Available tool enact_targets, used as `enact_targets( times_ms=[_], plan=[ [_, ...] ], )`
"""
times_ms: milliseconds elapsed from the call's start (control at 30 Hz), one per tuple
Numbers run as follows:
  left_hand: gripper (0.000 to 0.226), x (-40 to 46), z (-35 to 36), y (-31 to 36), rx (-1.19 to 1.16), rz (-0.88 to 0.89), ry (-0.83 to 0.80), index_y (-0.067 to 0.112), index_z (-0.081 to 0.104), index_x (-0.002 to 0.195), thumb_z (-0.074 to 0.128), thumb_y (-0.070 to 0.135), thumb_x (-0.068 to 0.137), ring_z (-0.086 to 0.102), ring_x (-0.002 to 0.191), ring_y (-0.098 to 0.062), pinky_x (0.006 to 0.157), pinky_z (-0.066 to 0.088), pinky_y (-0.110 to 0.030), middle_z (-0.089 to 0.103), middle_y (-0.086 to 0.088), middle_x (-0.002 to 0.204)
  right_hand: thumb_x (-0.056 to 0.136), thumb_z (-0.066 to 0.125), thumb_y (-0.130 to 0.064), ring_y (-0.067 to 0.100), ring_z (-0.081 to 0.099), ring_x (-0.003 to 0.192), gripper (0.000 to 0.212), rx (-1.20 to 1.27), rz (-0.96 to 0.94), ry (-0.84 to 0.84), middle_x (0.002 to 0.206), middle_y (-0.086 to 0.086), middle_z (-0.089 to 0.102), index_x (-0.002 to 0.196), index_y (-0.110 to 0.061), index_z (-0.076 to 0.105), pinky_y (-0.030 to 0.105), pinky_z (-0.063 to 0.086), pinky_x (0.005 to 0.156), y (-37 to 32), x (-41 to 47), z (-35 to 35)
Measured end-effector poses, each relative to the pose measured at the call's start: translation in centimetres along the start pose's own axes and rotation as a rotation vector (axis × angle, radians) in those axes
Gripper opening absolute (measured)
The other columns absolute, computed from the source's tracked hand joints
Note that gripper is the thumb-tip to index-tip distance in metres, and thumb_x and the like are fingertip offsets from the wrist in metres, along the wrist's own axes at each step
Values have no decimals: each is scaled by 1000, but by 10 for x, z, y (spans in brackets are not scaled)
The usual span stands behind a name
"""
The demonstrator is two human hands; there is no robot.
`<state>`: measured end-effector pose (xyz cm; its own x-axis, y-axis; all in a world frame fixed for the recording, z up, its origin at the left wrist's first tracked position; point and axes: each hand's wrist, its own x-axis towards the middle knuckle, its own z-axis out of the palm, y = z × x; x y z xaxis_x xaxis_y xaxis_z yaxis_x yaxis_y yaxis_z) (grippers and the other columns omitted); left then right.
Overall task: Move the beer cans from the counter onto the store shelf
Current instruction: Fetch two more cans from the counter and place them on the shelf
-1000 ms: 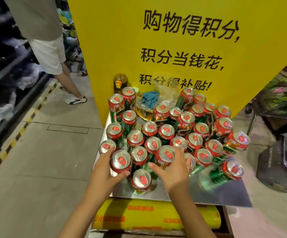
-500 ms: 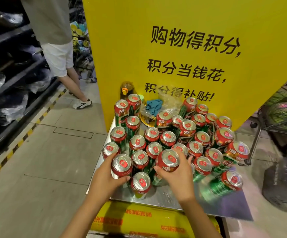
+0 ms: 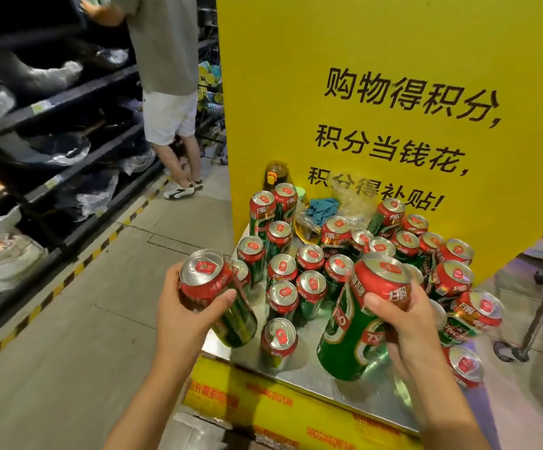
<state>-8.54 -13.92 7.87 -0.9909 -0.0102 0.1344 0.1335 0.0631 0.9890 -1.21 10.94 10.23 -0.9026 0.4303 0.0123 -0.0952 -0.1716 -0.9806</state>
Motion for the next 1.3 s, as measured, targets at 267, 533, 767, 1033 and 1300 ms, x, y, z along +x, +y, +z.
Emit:
enact_targets(
  times_ms=[267,533,767,1033,1300],
  plan=[
    [57,-59,-47,36,88,-32,250,41,49,95,73,48,43,61,82,12,60,46,-4,63,36,87,11,90,-51,15,71,79,101,111,119,-362,86,-2,74,102,-23,60,25,56,62,9,-4,54],
    [63,-144,-135,30,205,-187,678,40,53,96,69,56,37,64,84,-3,65,47,-18,67,12,91,20,91,-47,19,69,77,80,130,237,-732,83,2,72,94,-25,68,30,58,65,35,-33,140],
    [67,-184,-227,31,190,-247,1011,38,54,96,69,59,35,60,88,-5,65,44,-23,63,12,96,23,86,-39,17,69,79,92,8,306,-967,88,0,72,109,-19,59,27,56,63,55,-74,259],
    [46,-214,-368,34,180,-230,1224,41,50,93,79,29,59,58,92,-10,65,45,-25,61,9,99,32,79,-34,16,70,78,79,8,388,-1179,88,0,73,107,-23,59,26,55,62,84,-159,427],
    [50,-224,-496,35,253,-262,1358,26,50,107,78,21,66,58,93,-13,68,45,-28,60,8,101,32,79,-36,15,69,83,80,-6,399,-1313,93,-2,72,109,-26,59,28,54,67,108,-226,563]
  ],
)
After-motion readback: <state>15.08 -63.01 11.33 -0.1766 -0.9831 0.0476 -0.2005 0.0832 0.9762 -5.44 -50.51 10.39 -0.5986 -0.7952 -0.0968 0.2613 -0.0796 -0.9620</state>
